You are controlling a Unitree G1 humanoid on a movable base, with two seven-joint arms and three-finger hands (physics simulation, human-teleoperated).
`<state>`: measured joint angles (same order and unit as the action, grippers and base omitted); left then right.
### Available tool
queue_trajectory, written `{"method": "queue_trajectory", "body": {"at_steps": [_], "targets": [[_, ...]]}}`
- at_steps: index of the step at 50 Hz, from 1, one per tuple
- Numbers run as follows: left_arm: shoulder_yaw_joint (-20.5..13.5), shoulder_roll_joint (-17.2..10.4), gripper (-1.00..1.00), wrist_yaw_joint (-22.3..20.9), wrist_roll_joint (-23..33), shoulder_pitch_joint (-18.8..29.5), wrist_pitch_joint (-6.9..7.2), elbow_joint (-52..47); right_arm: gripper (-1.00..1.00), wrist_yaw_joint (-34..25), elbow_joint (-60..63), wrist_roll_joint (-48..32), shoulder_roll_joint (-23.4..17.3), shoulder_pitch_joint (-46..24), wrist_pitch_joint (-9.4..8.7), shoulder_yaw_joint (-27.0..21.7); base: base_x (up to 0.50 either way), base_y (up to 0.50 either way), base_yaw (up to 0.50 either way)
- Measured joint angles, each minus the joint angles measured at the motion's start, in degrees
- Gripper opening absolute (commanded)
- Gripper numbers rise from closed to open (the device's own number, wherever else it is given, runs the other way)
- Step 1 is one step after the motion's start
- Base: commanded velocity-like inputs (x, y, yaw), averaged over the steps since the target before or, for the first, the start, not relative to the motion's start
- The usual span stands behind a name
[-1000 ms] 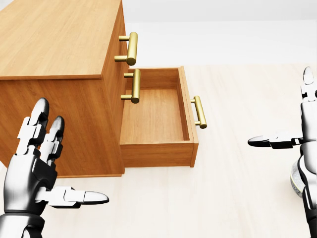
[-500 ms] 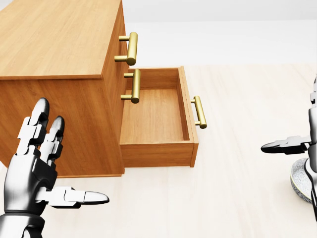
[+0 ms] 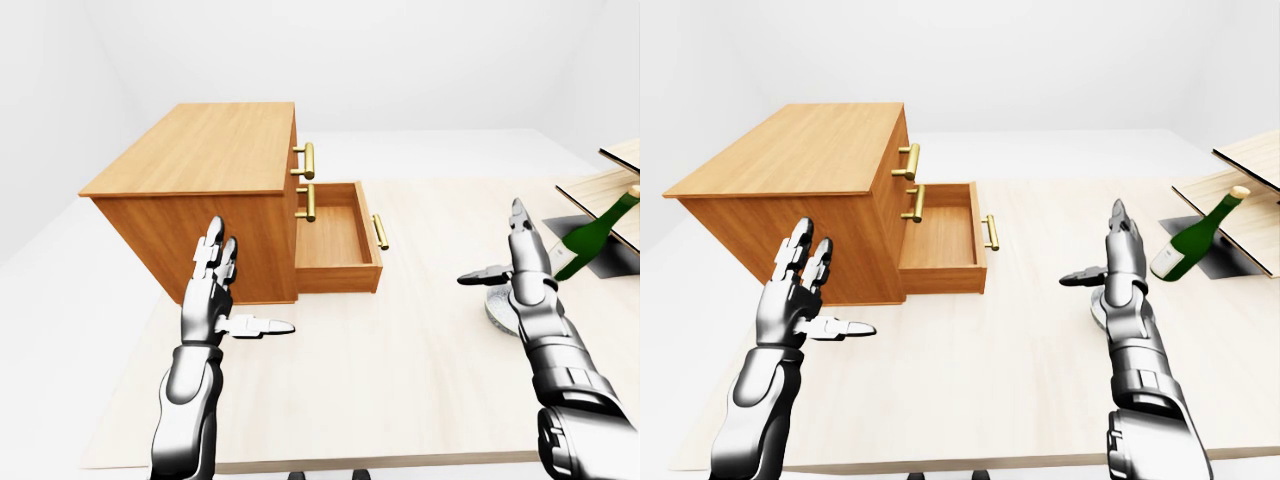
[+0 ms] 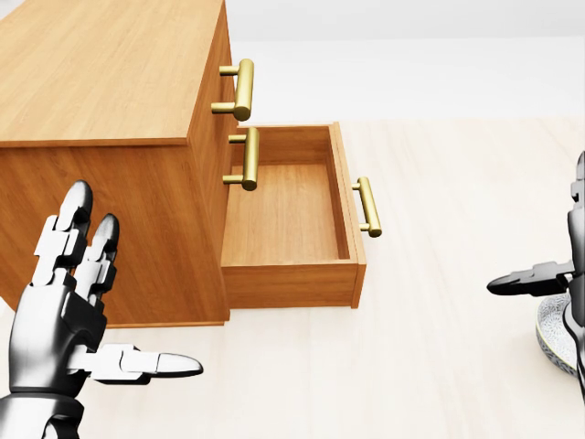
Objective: Put the bowl on top of the cabinet.
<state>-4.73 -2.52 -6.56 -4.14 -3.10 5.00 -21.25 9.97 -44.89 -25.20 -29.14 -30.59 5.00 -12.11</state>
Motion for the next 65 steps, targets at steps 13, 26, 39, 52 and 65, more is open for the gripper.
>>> {"method": "queue_trajectory", "body": {"at_steps": [13,26,39,52,65], "targets": [[0.09,0.05,1.0,0.06,0.18,0.01,0.0,-0.01,1.0,0.42,2.08,-2.27,-0.26,1.48,0.0,-0.27,0.0,0.0,0.0],[0.1,0.08,1.0,0.08,0.28,0.02,0.0,0.0,1.0,0.62,4.61,-5.35,-0.18,3.33,0.0,-0.59,0.01,0.0,0.0],[0.14,0.1,1.0,0.09,0.32,-0.01,0.0,-0.04,1.0,0.6,5.12,-7.35,0.1,4.77,0.0,-0.53,0.0,0.0,0.0],[0.16,0.12,1.0,0.09,0.38,0.01,0.0,-0.02,1.0,0.68,3.96,-8.85,0.33,5.36,0.0,-0.05,0.0,0.0,0.0],[0.21,0.11,1.0,0.12,0.43,0.01,0.0,-0.03,1.0,0.88,2.2,-10.05,0.37,5.74,0.0,0.5,0.01,0.0,0.0]]}}
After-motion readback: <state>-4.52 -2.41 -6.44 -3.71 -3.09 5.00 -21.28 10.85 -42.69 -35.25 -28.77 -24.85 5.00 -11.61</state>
